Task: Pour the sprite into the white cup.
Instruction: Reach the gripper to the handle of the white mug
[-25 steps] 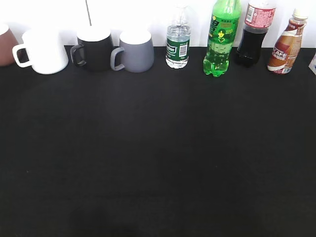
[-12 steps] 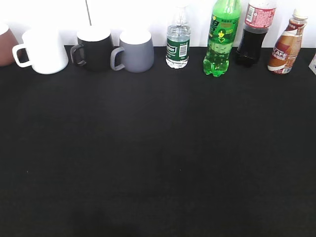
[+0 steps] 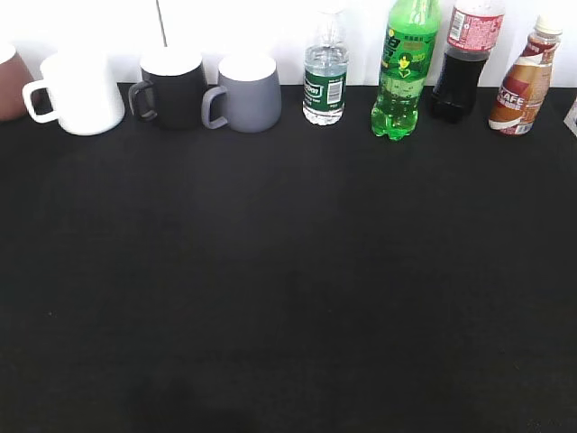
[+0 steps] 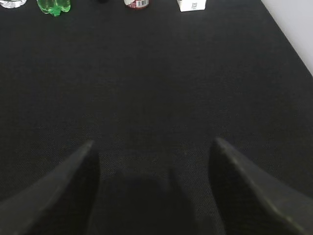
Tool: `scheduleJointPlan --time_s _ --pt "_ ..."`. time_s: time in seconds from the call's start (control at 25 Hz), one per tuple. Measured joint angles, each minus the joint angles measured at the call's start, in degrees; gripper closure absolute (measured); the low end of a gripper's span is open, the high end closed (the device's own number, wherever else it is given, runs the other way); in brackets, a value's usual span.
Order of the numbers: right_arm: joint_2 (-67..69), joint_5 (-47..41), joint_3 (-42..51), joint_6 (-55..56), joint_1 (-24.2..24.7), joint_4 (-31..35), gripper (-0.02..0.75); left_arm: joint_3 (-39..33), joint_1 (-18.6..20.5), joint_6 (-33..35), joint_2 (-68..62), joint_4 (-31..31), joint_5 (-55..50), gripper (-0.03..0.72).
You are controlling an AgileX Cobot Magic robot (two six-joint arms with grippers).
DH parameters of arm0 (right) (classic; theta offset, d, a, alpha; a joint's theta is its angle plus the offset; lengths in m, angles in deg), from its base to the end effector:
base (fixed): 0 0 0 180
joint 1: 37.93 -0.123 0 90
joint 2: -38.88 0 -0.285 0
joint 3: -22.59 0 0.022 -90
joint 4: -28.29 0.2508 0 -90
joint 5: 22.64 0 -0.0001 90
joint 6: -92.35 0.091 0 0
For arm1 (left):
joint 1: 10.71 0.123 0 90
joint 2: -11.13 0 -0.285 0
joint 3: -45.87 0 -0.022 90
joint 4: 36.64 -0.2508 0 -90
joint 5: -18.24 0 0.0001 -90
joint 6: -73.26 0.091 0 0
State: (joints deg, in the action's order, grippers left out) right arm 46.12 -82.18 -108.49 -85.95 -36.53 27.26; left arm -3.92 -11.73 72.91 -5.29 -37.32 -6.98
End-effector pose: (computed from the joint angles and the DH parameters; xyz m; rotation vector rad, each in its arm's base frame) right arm -0.0048 -0.0013 0.2773 0.0553 2.0185 -0.0181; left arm 0.0382 -0.0002 0.3225 0.0140 1.5957 -0.0062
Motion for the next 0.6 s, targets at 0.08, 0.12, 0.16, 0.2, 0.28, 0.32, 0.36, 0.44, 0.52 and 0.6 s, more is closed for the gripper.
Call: scheduleJointPlan --time_s 0.08,0.12,0.16,0.2,0.28,0.32,0.36,0.44,0.52,0.6 --pt "0.00 0.00 0.00 0.00 0.00 0.00 0.218 -6.97 0.00 0.00 -9.57 0.27 18.59 0.134" --pt "0.00 0.00 0.00 0.00 0.00 0.00 0.218 -9.37 0.00 0.00 -15.41 -0.22 27.49 0.134" --pt "0.00 0.00 0.00 0.00 0.00 0.00 0.218 -10.14 0.00 0.00 -23.11 -0.22 34.53 0.133" --pt "0.00 0.00 0.00 0.00 0.00 0.00 0.218 -10.39 0.00 0.00 -31.12 0.68 41.68 0.134" --pt "0.00 0.00 0.00 0.00 0.00 0.00 0.218 -10.39 0.00 0.00 -50.44 7.17 58.15 0.145" --pt "0.00 0.00 0.00 0.00 0.00 0.00 0.218 -9.99 0.00 0.00 -59.26 8.41 64.80 0.162" --pt "0.00 0.00 0.00 0.00 0.00 0.00 0.218 -8.78 0.00 0.00 -67.07 8.13 69.52 0.185" --pt "0.00 0.00 0.00 0.00 0.00 0.00 0.218 -4.02 0.00 0.00 -79.61 6.22 74.57 0.201" --pt "0.00 0.00 0.00 0.00 0.00 0.00 0.218 2.50 0.00 0.00 -86.92 5.92 74.78 0.205" --pt "0.00 0.00 0.00 0.00 0.00 0.00 0.218 10.77 0.00 0.00 -93.00 6.81 73.58 0.207"
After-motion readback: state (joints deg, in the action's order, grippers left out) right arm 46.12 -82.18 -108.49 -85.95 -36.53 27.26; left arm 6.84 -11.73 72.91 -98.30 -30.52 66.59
